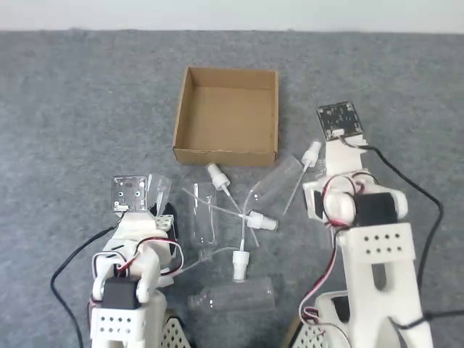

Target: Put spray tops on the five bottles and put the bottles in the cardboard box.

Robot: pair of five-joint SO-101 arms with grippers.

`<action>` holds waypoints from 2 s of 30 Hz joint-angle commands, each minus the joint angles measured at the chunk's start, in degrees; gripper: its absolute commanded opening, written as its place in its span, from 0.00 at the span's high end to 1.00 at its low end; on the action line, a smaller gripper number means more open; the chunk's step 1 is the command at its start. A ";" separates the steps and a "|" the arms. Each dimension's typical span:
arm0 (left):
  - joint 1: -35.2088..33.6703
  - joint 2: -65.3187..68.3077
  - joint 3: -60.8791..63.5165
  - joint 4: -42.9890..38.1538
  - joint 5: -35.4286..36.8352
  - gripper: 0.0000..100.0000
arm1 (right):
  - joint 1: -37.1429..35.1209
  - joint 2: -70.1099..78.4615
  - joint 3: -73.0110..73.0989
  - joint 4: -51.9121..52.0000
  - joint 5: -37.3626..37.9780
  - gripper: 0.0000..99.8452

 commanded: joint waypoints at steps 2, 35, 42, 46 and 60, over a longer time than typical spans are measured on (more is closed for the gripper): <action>-3.69 -0.97 -3.65 1.32 -0.26 0.92 | 0.66 -4.18 2.37 -4.44 0.26 0.89; 1.05 0.18 -26.77 3.43 -32.97 0.92 | 13.41 -5.32 7.47 -10.95 -7.12 0.89; 6.15 16.18 -36.70 5.98 -32.97 0.92 | 13.49 -5.32 7.47 -10.95 -7.12 0.89; 10.73 26.73 -42.59 6.95 -33.05 0.92 | 13.76 -5.32 7.47 -10.95 -7.12 0.89; 24.09 57.41 -58.24 12.40 -36.84 0.90 | 16.48 -5.85 7.47 -10.95 -7.12 0.89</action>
